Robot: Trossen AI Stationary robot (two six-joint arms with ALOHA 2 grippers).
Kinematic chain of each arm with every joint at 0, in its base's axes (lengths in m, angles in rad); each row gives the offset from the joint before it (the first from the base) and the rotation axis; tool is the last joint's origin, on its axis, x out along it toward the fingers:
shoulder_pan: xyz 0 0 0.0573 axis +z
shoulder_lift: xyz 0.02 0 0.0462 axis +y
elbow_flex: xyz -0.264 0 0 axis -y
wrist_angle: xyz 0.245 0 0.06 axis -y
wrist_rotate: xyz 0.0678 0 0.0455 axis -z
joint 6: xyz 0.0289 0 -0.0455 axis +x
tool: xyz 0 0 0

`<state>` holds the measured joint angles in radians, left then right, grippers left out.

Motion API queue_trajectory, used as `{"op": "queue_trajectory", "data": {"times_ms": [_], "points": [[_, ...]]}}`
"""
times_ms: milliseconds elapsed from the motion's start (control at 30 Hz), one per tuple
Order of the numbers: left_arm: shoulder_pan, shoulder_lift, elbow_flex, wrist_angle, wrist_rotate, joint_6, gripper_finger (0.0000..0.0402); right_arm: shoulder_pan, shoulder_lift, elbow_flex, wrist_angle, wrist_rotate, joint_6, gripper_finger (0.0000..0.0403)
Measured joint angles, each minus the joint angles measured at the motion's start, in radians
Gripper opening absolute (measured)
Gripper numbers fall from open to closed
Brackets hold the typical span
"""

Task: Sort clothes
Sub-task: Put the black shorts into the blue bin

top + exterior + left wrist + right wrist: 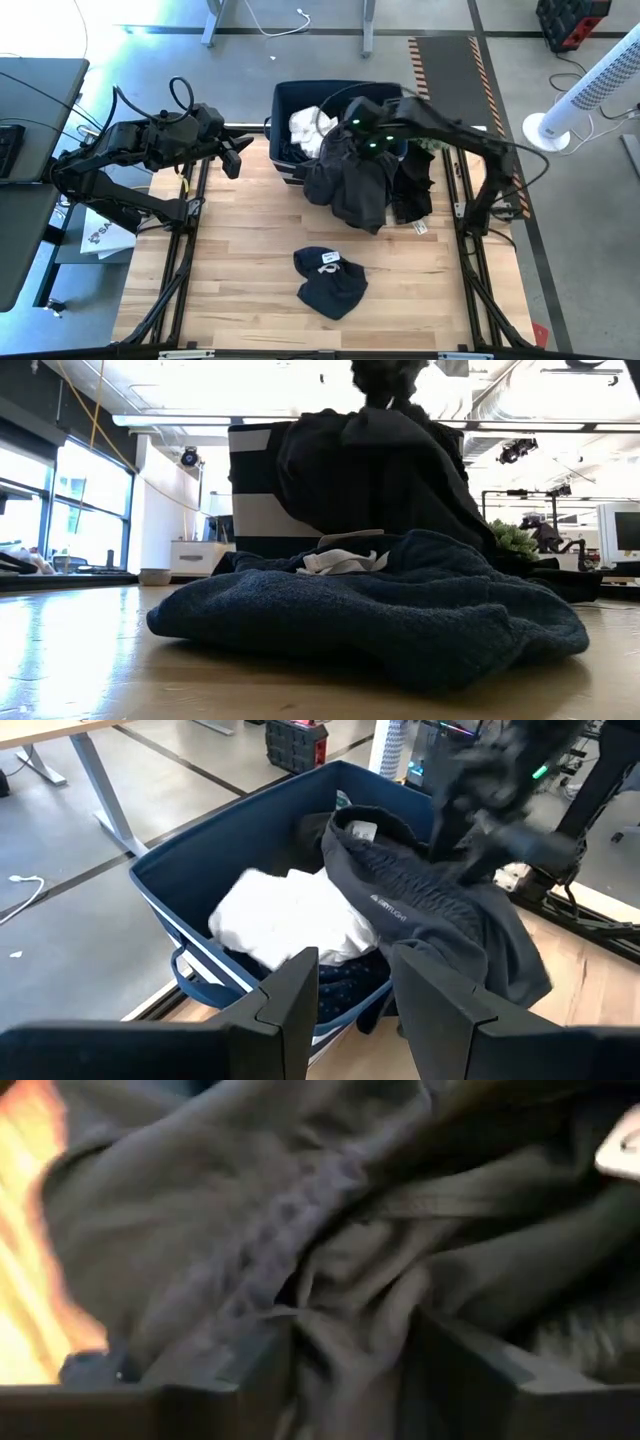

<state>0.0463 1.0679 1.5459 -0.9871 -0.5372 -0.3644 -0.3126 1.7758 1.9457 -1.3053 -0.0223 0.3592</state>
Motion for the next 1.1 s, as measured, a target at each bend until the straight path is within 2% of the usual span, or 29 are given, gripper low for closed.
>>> {"op": "queue_trajectory", "data": {"times_ms": [67, 167, 200, 233, 367, 467, 533, 667, 733, 833, 933, 1000, 1100], "points": [[0.0, 0.0, 0.0, 0.0, 0.0, 0.0, 0.0126, -0.01, 0.039, 0.0, 0.044, 0.004, 0.002, 0.017], [0.0, 0.0, 0.0, 0.0, 0.0, 0.001, 0.0126, -0.028, 0.053, 0.0, 0.151, -0.01, 0.016, 0.0058], [0.0, 0.0, 0.0, 0.0, 0.0, 0.001, 0.0126, -0.032, 0.048, 0.006, 0.178, -0.02, 0.028, 0.003], [0.0, 0.0, 0.0, 0.0, -0.001, 0.001, 0.0126, -0.035, 0.04, 0.024, 0.197, -0.022, 0.035, 0.0018], [0.0, 0.0, 0.0, 0.0, -0.001, 0.002, 0.0126, -0.026, -0.021, 0.165, 0.26, -0.036, 0.019, 0.0015], [0.0, 0.0, 0.0, 0.0, -0.001, 0.002, 0.0126, -0.003, -0.067, 0.32, 0.305, -0.119, -0.029, 0.0005], [0.0, 0.0, 0.0, 0.001, 0.001, 0.002, 0.0126, 0.014, -0.088, 0.413, 0.358, -0.235, -0.018, 0.0008], [0.0, 0.0, 0.0, 0.007, 0.002, 0.002, 0.0126, 0.051, -0.258, 0.29, 0.776, -0.574, 0.204, 0.0005], [0.0, 0.0, 0.0, 0.01, 0.004, 0.002, 0.0126, 0.093, -0.324, 0.25, 0.919, -0.654, 0.273, 0.0004], [0.0, 0.0, 0.0, 0.016, 0.009, 0.002, 0.0126, 0.178, -0.398, 0.214, 0.982, -0.665, 0.226, 0.0004], [0.0, 0.0, 0.0, 0.017, 0.008, 0.002, 0.0126, 0.243, -0.431, 0.199, 0.943, -0.575, 0.163, 0.0004], [0.0, 0.0, 0.0, 0.018, 0.008, 0.002, 0.0126, 0.265, -0.434, 0.198, 0.904, -0.533, 0.156, 0.0004], [0.0, 0.0, 0.0, 0.018, 0.004, 0.002, 0.0126, 0.27, -0.418, 0.195, 0.873, -0.529, 0.151, 0.0004]]}}
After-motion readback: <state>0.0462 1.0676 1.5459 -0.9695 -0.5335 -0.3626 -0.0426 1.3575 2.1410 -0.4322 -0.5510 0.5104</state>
